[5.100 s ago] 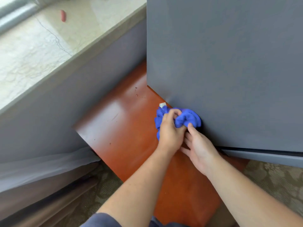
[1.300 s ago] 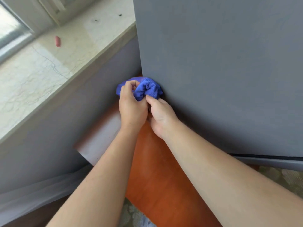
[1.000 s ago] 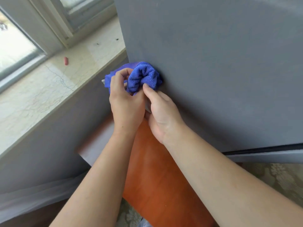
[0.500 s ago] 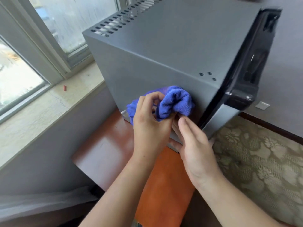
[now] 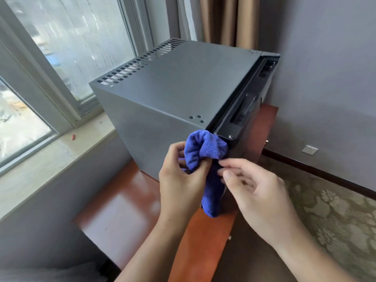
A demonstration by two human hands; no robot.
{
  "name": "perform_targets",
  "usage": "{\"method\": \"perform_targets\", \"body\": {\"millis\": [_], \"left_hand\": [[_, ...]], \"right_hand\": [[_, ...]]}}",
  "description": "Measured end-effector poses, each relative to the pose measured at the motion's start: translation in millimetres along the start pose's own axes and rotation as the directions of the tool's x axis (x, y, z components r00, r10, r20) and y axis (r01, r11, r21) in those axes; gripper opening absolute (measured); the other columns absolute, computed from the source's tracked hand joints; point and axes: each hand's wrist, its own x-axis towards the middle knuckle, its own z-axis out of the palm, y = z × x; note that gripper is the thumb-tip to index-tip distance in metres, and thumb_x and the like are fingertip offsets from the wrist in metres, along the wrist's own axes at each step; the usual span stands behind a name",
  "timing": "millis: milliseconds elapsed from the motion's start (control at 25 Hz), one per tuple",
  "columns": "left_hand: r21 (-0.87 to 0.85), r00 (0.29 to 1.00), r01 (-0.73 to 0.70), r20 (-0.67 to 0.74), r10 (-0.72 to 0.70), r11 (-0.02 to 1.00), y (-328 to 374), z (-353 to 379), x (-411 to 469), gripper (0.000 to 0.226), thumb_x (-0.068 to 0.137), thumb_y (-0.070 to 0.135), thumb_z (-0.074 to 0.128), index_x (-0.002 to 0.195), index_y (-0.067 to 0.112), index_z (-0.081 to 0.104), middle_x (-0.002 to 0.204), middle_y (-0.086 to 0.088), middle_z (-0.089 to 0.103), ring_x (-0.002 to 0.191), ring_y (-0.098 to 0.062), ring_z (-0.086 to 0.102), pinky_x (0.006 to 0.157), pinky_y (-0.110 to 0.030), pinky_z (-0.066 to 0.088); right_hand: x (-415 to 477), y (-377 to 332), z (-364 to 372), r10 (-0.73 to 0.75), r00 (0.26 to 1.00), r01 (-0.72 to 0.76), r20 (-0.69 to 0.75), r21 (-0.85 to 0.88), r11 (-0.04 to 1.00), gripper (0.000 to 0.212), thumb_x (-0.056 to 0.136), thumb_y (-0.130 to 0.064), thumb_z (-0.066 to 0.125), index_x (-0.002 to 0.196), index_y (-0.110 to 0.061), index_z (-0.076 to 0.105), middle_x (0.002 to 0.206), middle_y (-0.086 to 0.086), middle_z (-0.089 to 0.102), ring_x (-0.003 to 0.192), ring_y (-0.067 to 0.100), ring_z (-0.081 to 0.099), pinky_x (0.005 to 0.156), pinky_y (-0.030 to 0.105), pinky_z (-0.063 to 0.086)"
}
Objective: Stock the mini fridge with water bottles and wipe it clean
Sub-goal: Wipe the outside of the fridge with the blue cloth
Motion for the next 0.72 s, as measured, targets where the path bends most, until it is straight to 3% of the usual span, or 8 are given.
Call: {"method": "perform_targets", "body": {"millis": [120,240,360,480,600,720], "left_hand": [[0.02,0.996,-0.069,-0.056,0.07,0.997,20,7,-6,0.023,0.084,0.022,0.078,0.098,0.032,0.062,0.089,0.01,0.071,0.08,-0.008,0.068,0.072,-0.026,0.056],[0.118,0.961,-0.263,-0.055,0.271,0.957,45,3,5,0.02,0.085,0.026,0.076,0.102,0.031,0.066,0.094,0.011,0.069,0.08,-0.006,0.065,0.075,-0.02,0.05],[0.396,0.891,-0.449,0.124,0.438,0.801,69,9,32,0.013,0.086,0.035,0.067,0.097,0.03,0.072,0.09,0.01,0.059,0.088,-0.013,0.06,0.079,-0.025,0.046],[0.582,0.868,-0.496,0.351,0.352,0.644,88,20,52,0.021,0.086,0.04,0.059,0.075,0.022,0.062,0.085,0.003,0.05,0.085,-0.022,0.053,0.073,-0.035,0.045],[0.591,0.863,-0.486,0.441,0.247,0.644,93,15,64,0.032,0.082,0.035,0.06,0.06,0.017,0.045,0.069,0.002,0.044,0.065,-0.019,0.047,0.06,-0.03,0.034],[0.582,0.86,-0.479,0.462,0.218,0.657,88,7,65,0.035,0.085,0.033,0.058,0.06,0.015,0.041,0.061,0.001,0.041,0.056,-0.016,0.043,0.057,-0.029,0.033]], "right_hand": [[4,-1,-19,-0.055,0.994,0.051,-0.095,-0.045,0.998,0.012,0.092,-0.023,0.067,0.101,-0.03,0.067,0.094,-0.016,0.072,0.088,0.004,0.071,0.07,0.01,0.051],[-1,-9,-24,-0.038,0.992,0.036,-0.123,-0.018,0.999,0.021,0.092,-0.025,0.068,0.11,-0.036,0.063,0.097,-0.016,0.071,0.087,0.003,0.07,0.07,0.009,0.048],[-10,-11,-15,-0.008,0.986,0.002,-0.165,-0.036,0.999,0.025,0.093,-0.03,0.067,0.114,-0.042,0.06,0.1,-0.018,0.071,0.089,0.005,0.07,0.08,0.022,0.054],[-17,-13,-2,0.066,0.97,-0.075,-0.232,-0.03,0.997,0.027,0.092,-0.033,0.066,0.115,-0.046,0.059,0.105,-0.016,0.07,0.089,0.007,0.07,0.085,0.045,0.059],[-15,-24,-2,0.056,0.96,-0.085,-0.275,-0.095,0.992,0.034,0.092,-0.034,0.065,0.122,-0.045,0.055,0.109,-0.017,0.067,0.087,0.006,0.069,0.086,0.046,0.059],[-11,-34,-14,0.058,0.964,-0.107,-0.261,-0.178,0.978,0.04,0.093,-0.034,0.061,0.131,-0.045,0.051,0.115,-0.019,0.065,0.086,0.006,0.068,0.089,0.045,0.058]]}}
